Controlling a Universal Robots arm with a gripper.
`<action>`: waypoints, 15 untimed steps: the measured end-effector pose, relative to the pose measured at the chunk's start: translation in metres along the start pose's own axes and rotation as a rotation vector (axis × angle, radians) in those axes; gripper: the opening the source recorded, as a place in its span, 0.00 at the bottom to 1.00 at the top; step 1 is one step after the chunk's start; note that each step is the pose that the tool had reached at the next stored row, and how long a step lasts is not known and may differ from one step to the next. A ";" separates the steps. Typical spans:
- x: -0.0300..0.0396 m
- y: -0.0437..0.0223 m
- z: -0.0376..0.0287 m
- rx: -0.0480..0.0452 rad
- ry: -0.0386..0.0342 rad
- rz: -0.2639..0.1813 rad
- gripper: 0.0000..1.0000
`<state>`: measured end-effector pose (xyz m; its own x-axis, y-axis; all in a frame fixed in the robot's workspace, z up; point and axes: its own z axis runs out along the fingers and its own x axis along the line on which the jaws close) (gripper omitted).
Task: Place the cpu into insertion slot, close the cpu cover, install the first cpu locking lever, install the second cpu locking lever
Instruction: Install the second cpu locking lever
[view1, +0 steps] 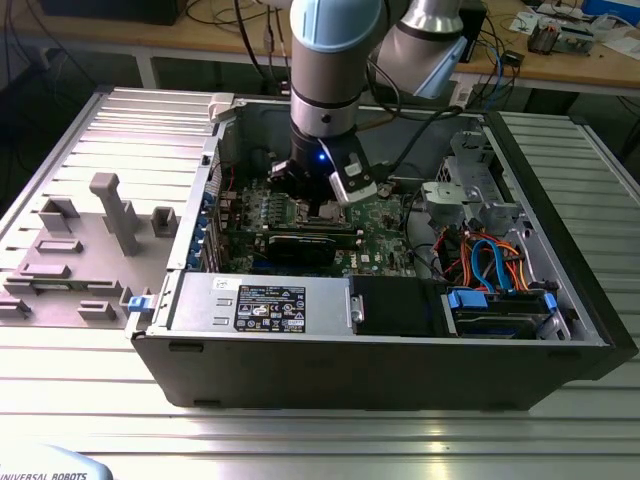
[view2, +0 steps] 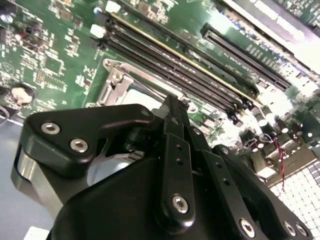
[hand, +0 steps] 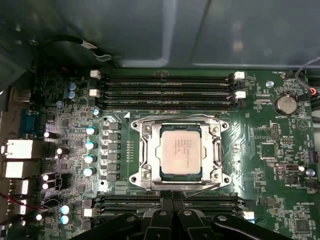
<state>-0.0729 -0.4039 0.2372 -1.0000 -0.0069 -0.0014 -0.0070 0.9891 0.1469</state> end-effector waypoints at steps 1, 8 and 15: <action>0.0009 -0.0012 0.0001 -0.0011 0.0002 0.000 0.11; 0.0084 -0.0091 0.0035 -0.0187 0.0016 0.000 0.11; 0.0158 -0.0124 0.0132 -0.0318 0.0027 0.000 0.11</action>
<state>-0.0885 -0.4143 0.2223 -1.0000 -0.0069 0.0014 -0.0065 0.9840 0.1783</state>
